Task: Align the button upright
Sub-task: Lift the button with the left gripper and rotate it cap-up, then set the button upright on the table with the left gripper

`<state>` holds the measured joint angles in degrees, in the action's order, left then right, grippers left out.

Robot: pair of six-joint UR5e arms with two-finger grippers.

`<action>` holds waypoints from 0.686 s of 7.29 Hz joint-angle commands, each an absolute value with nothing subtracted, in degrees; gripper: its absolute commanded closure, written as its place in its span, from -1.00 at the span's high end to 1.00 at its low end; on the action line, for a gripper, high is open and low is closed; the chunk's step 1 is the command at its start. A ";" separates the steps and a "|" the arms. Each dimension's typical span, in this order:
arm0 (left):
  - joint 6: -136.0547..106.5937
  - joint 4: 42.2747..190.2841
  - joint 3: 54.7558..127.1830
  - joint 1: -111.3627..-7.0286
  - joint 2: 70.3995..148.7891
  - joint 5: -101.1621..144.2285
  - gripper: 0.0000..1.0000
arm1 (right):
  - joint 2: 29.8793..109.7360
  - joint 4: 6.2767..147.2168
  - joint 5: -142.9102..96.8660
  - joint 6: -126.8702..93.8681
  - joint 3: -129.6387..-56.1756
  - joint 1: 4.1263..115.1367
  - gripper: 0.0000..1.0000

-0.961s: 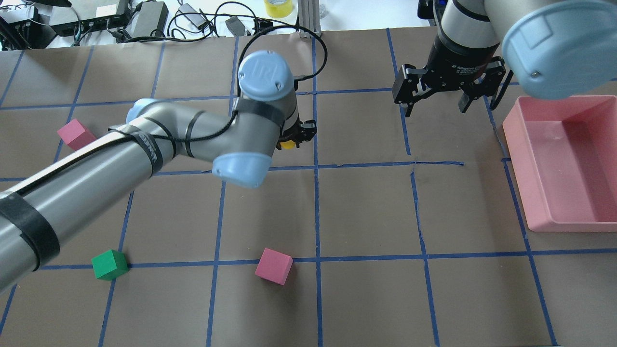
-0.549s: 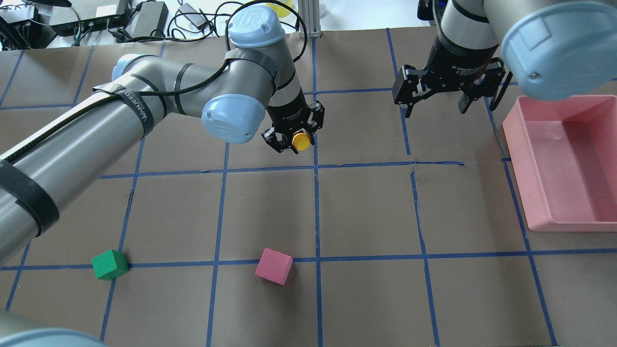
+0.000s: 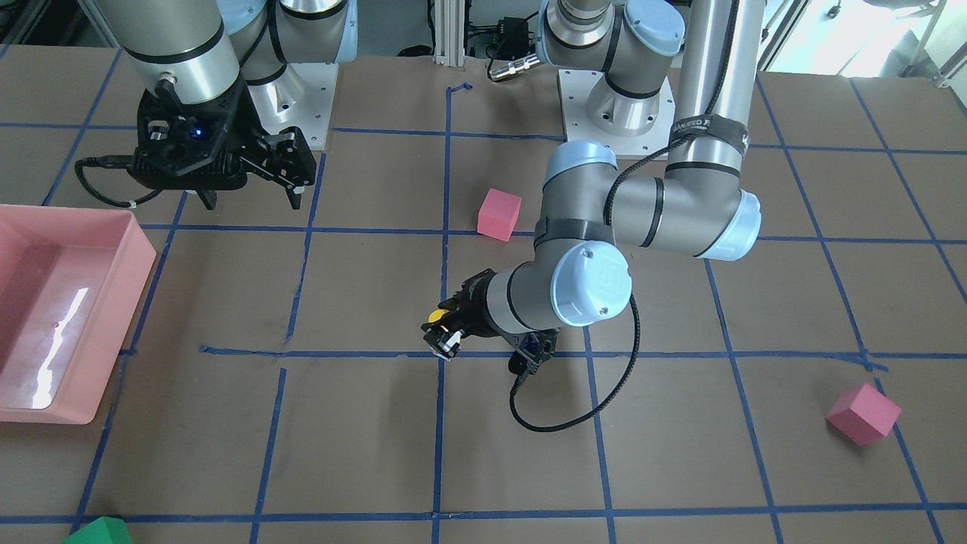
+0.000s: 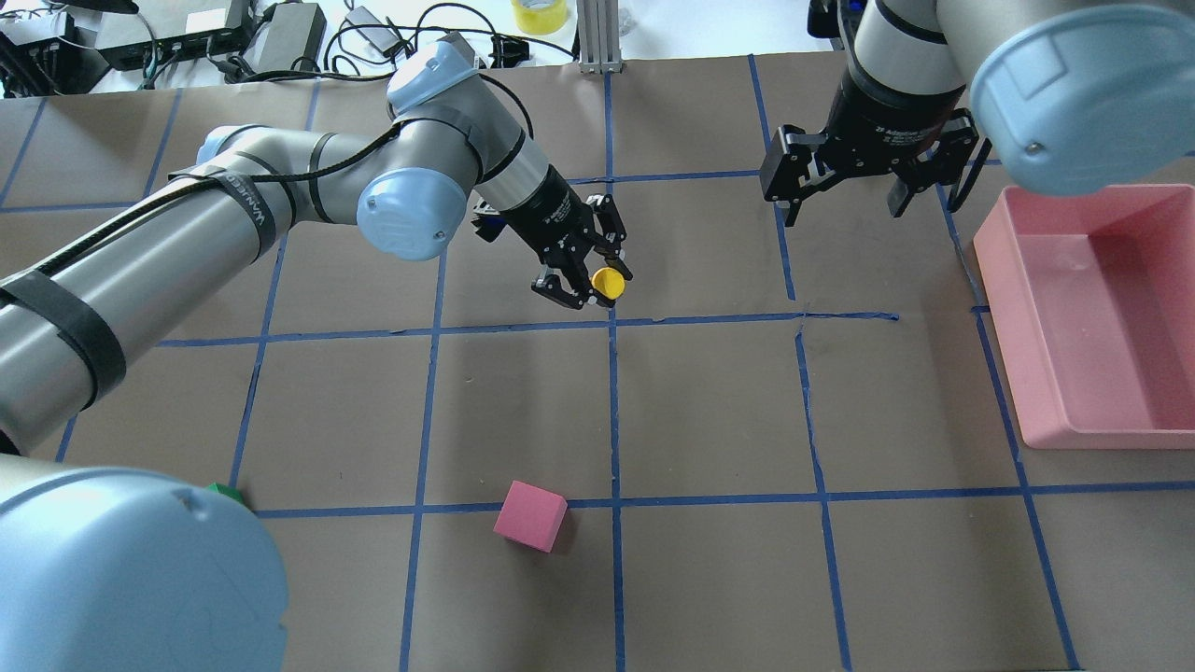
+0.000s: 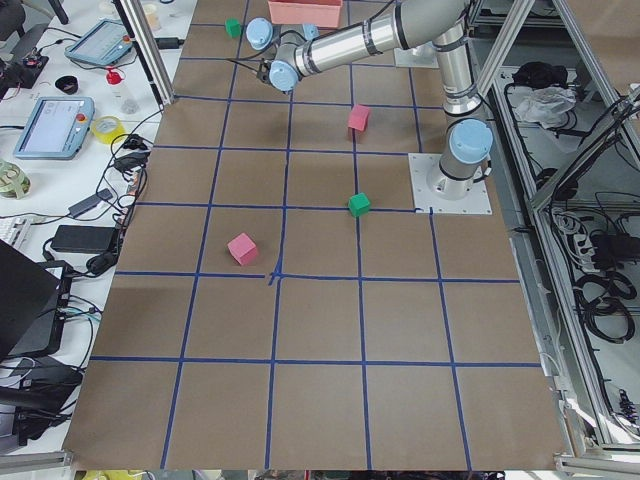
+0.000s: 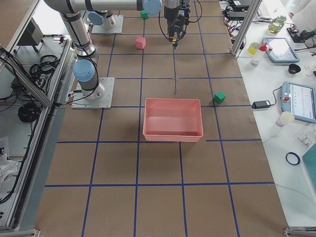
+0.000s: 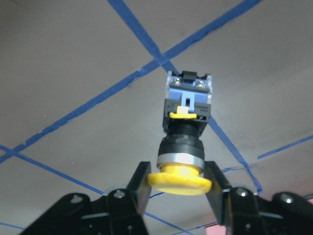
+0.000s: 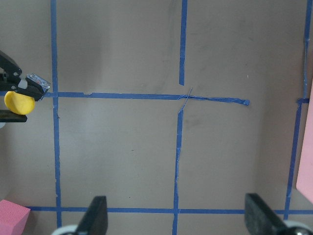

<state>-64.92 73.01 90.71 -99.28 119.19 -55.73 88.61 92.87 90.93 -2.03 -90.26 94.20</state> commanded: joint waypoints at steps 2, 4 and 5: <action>-65.22 74.27 91.93 -97.91 121.90 -48.62 -1.00 | 88.59 92.90 90.88 -2.02 -90.26 94.22 1.00; -64.95 71.82 91.76 -97.91 122.69 -49.30 -1.00 | 88.59 92.90 90.88 -1.93 -90.26 94.22 1.00; -64.86 71.63 91.76 -97.91 123.04 -49.39 0.58 | 88.59 92.90 90.88 -1.93 -90.26 94.22 1.00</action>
<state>-65.00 72.42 91.79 -97.92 122.52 -49.27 88.59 92.90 90.88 -1.96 -90.26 94.22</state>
